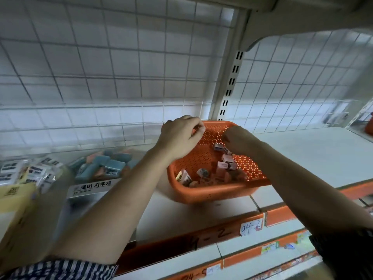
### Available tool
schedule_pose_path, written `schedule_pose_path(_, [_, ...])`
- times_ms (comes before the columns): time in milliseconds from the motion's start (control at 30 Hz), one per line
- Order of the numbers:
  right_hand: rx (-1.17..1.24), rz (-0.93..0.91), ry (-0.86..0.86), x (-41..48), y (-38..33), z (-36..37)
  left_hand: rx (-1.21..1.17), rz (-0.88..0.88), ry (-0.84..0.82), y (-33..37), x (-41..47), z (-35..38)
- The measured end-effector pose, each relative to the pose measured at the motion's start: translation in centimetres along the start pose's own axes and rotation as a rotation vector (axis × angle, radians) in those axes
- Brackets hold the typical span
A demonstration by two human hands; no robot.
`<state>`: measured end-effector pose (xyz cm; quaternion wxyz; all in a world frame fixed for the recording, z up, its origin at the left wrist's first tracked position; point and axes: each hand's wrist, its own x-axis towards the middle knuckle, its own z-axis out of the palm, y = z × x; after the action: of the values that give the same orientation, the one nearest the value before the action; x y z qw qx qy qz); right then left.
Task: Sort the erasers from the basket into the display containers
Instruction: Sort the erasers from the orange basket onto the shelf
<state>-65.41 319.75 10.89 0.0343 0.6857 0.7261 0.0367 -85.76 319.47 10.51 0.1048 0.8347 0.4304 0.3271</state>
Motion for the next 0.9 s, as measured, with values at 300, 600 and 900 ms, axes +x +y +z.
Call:
schedule_pose_path(300, [-0.360, -0.133, -0.137, 1.8, 0.3, 0.8, -0.006, -0.027, 0.010, -0.7, 0.3, 1.8])
schedule_pose_path(600, [-0.306, -0.217, -0.094, 2.0, 0.8, 0.8, -0.107, -0.079, -0.013, -0.9, 0.2, 1.7])
schedule_pose_path(900, [0.061, -0.170, -0.017, 0.9, 3.2, 0.1, -0.190, -0.081, -0.030, -0.4, 0.0, 1.2])
